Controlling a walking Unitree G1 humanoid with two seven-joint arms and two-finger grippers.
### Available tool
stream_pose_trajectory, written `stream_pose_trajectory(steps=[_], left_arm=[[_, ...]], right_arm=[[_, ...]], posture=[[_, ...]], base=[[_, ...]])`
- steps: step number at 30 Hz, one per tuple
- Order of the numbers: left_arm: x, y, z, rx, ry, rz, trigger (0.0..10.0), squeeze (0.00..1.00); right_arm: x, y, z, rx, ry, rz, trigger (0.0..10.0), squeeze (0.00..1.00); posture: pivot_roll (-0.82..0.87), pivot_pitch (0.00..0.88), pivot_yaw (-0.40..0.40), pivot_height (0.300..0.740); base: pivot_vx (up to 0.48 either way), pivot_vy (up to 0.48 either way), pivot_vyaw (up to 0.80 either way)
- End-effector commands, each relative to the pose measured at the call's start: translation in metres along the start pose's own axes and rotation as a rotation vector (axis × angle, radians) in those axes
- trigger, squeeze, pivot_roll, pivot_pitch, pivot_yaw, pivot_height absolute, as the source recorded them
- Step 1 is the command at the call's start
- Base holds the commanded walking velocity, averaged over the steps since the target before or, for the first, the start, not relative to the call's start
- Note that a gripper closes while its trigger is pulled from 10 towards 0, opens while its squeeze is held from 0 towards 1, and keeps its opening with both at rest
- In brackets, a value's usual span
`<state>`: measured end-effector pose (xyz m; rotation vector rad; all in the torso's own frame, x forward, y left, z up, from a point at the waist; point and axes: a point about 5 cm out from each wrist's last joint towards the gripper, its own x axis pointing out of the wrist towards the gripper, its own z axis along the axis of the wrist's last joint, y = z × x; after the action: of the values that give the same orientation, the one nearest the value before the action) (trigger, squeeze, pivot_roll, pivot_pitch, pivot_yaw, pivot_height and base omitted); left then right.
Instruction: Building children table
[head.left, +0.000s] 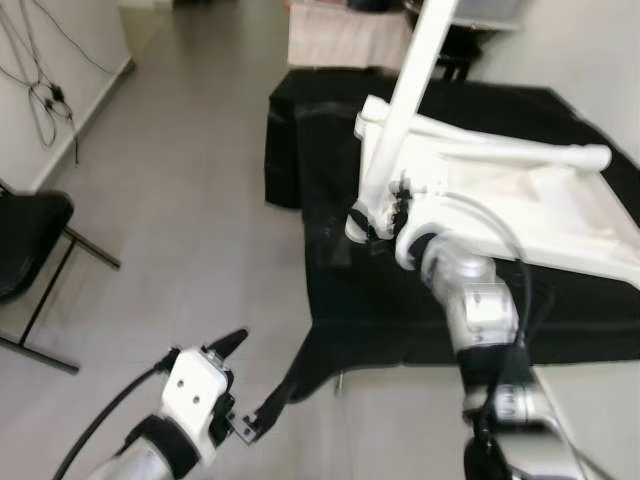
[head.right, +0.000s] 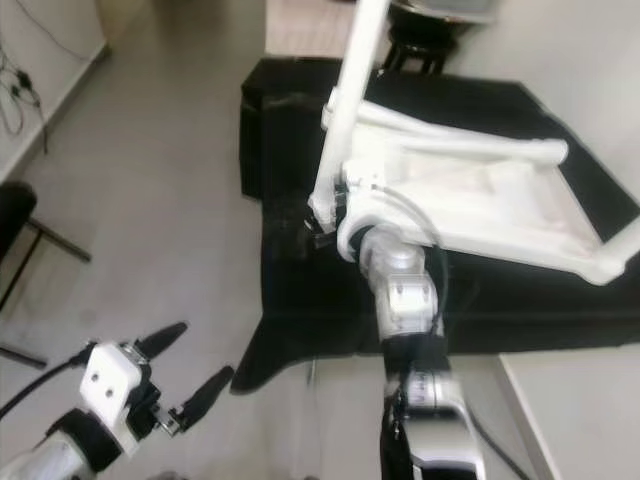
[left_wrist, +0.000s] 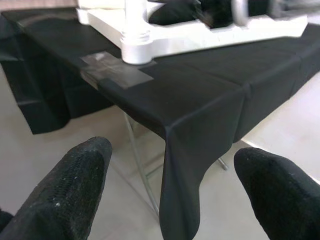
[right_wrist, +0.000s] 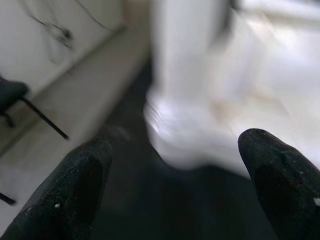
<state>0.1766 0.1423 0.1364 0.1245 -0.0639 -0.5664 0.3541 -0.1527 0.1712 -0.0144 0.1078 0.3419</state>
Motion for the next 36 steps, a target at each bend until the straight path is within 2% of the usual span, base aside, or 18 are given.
stream_pose_trajectory(steps=[1, 3, 4, 6, 7, 9, 12, 15, 17, 22, 23, 24, 31, 36], left_arm=[[-0.001, 0.000, 0.001, 0.003, 0.007, 0.018, 10.0, 0.00], [-0.003, 0.003, 0.000, 0.022, 0.027, 0.064, 10.0, 0.00], [-0.003, 0.003, 0.000, 0.022, 0.027, 0.064, 10.0, 0.00], [-0.004, 0.008, 0.000, 0.036, 0.041, 0.119, 10.0, 0.00], [-0.004, 0.008, 0.000, 0.036, 0.041, 0.119, 10.0, 0.00], [-0.005, 0.013, -0.002, 0.047, 0.066, 0.168, 10.0, 0.00], [-0.005, 0.016, -0.003, 0.049, 0.077, 0.191, 10.0, 0.00], [-0.005, 0.020, -0.002, 0.046, 0.076, 0.225, 10.0, 0.00], [-0.004, 0.032, 0.006, 0.054, 0.033, 0.306, 10.0, 0.00], [-0.003, 0.041, 0.016, 0.072, -0.010, 0.360, 10.0, 0.00], [0.001, 0.050, 0.027, 0.095, -0.052, 0.394, 10.0, 0.00], [0.002, 0.052, 0.031, 0.101, -0.066, 0.402, 10.0, 0.00], [0.009, 0.051, 0.039, 0.087, -0.095, 0.382, 10.0, 0.00], [0.013, 0.045, 0.038, 0.064, -0.097, 0.343, 10.0, 0.00]], right_arm=[[-0.005, 0.002, 0.003, 0.004, -0.015, -0.007, 10.0, 0.00], [-0.019, 0.014, -0.011, 0.022, 0.009, 0.014, 10.0, 0.00], [-0.019, 0.014, -0.011, 0.022, 0.009, 0.014, 10.0, 0.00], [-0.030, 0.028, -0.020, 0.043, 0.013, 0.041, 10.0, 0.00], [-0.030, 0.028, -0.020, 0.043, 0.013, 0.041, 10.0, 0.00], [-0.039, 0.047, -0.027, 0.056, -0.009, 0.096, 10.0, 0.00], [-0.043, 0.056, -0.028, 0.049, -0.027, 0.129, 10.0, 0.00], [-0.042, 0.059, -0.021, 0.046, -0.066, 0.145, 10.0, 0.00], [-0.038, 0.060, 0.000, 0.088, -0.163, 0.193, 10.0, 0.00], [-0.036, 0.063, 0.018, 0.110, -0.236, 0.249, 10.0, 0.00], [-0.034, 0.067, 0.032, 0.116, -0.273, 0.275, 10.0, 0.00], [-0.032, 0.068, 0.035, 0.113, -0.277, 0.275, 10.0, 0.00], [-0.026, 0.068, 0.036, 0.074, -0.287, 0.264, 10.0, 0.00], [-0.024, 0.067, 0.035, 0.100, -0.286, 0.259, 10.0, 0.00]], posture=[[-0.07, 0.126, -0.122, 0.740], [-0.07, 0.121, -0.116, 0.740], [-0.07, 0.121, -0.116, 0.740], [-0.07, 0.116, -0.114, 0.740], [-0.07, 0.116, -0.114, 0.740], [-0.07, 0.109, -0.109, 0.740], [-0.07, 0.109, -0.109, 0.740], [-0.08, 0.103, -0.101, 0.740], [-0.08, 0.097, -0.100, 0.740], [-0.08, 0.089, -0.097, 0.740], [-0.07, 0.080, -0.100, 0.740], [-0.07, 0.080, -0.100, 0.740], [-0.06, 0.059, -0.098, 0.740], [-0.06, 0.056, -0.098, 0.740]], base=[[0.000, 0.000, 0.00], [0.000, 0.000, 0.00], [0.000, 0.000, 0.00], [0.000, 0.000, 0.00], [0.000, 0.000, 0.00], [0.000, 0.000, 0.00], [0.000, 0.000, 0.00], [0.000, 0.000, 0.00], [0.000, 0.000, 0.35], [0.109, 0.000, 0.74], [0.300, 0.000, 0.00], [0.300, 0.000, 0.00], [0.314, 0.000, 0.46], [0.322, 0.000, 0.00]])
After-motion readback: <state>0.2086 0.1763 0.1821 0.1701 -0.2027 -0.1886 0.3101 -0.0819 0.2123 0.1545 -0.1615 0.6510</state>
